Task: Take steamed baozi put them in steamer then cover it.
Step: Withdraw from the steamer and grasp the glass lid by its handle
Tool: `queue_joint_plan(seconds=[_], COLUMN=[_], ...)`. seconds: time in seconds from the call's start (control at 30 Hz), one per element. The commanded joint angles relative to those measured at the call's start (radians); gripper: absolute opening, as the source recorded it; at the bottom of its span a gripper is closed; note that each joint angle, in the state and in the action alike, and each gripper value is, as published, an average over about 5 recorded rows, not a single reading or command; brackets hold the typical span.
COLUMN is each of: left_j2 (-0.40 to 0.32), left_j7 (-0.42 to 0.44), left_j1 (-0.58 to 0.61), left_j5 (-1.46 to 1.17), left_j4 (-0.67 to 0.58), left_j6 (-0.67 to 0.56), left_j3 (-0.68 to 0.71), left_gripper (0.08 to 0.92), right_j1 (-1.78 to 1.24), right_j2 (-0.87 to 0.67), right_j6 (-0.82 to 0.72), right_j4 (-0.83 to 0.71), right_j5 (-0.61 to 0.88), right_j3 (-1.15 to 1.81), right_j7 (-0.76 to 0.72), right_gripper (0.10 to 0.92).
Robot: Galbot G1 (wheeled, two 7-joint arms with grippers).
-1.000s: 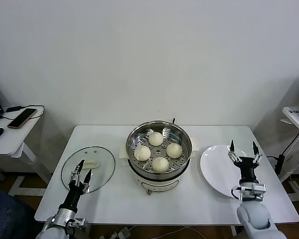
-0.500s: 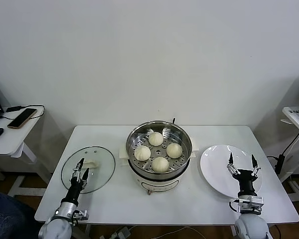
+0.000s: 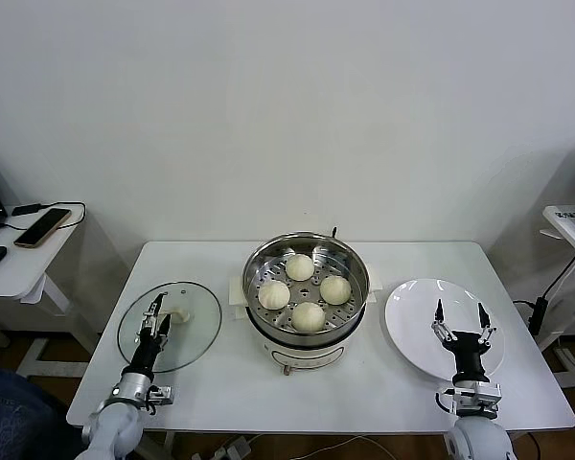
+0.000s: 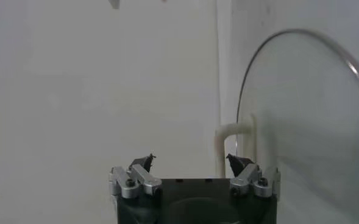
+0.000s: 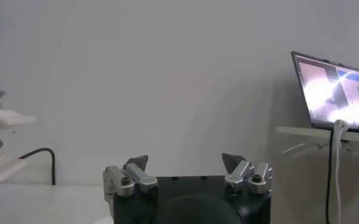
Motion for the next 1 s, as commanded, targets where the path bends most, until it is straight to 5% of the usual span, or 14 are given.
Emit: queue_joint_plan(seconds=[0.03,0.57,1.0], left_j2=[-0.009,-0.018,-0.019], left_j7=[-0.001,0.001,0.006], left_j1=[-0.053,-0.109,-0.112], left_j5=[0.012,0.015,0.008], left_j4=[0.052,0.118,0.144], left_j6=[0.009,0.010,-0.006], left_j3=[0.008,0.016,0.012], left_gripper=[0.823,0.812,0.453], right_j1=[-0.007,-0.008,-0.002], right_j2=[0.004,0.010,0.008], right_j6=[-0.003,-0.003,-0.003], right_j4=[0.003,0.007,0.010], right_j5=[-0.006,-0.017,-0.019], right_j3=[0.004,0.004,0.003], right_j7=[-0.001,-0.004,-0.005], right_gripper=[0.823,0.823,0.823])
